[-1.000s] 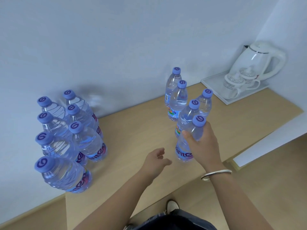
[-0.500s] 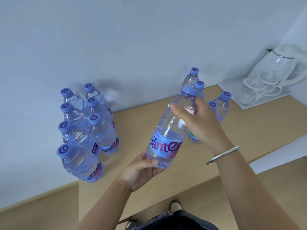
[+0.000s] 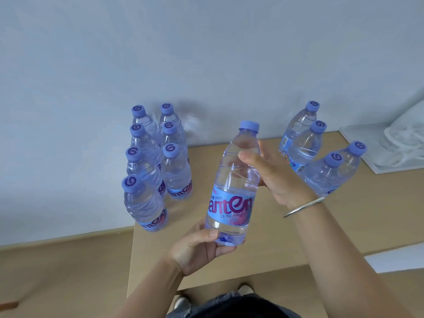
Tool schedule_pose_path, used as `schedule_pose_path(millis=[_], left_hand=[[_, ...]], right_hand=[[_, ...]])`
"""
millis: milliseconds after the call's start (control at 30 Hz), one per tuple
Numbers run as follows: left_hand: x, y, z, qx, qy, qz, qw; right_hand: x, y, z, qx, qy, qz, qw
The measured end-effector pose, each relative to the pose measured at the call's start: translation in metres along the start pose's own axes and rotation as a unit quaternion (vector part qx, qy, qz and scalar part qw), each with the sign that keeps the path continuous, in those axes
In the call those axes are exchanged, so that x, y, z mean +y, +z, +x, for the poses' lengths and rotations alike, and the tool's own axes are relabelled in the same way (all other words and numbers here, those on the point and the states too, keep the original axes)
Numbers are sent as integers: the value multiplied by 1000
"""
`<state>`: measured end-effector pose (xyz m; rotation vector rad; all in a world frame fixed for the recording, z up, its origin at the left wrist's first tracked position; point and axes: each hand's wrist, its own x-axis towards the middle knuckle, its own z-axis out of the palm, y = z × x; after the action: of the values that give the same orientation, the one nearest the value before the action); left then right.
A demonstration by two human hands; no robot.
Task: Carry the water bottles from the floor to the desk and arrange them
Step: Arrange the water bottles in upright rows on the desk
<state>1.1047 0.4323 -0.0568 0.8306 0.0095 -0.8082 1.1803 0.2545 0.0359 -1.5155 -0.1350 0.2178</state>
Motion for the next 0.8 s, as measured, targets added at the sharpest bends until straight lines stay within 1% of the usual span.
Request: schedule_pose_path(millis=[267, 333, 433, 467, 600, 800], left_hand=[[4, -8, -16, 35, 46, -4, 998], [4, -9, -19, 54, 61, 1, 997], [4, -9, -22, 98, 93, 32, 990], [3, -10, -23, 114, 104, 41, 987], [0, -12, -26, 145, 127, 51, 980], [-2, -20, -28, 169, 136, 41, 975]], right_hand=[[-2, 26, 15, -31, 10, -25, 999], [-3, 33, 18, -35, 8, -60, 998], [-5, 40, 22, -35, -3, -158, 987], [-5, 41, 23, -34, -3, -172, 985], [-1, 48, 28, -40, -4, -194, 980], [1, 58, 32, -67, 14, -179, 981]])
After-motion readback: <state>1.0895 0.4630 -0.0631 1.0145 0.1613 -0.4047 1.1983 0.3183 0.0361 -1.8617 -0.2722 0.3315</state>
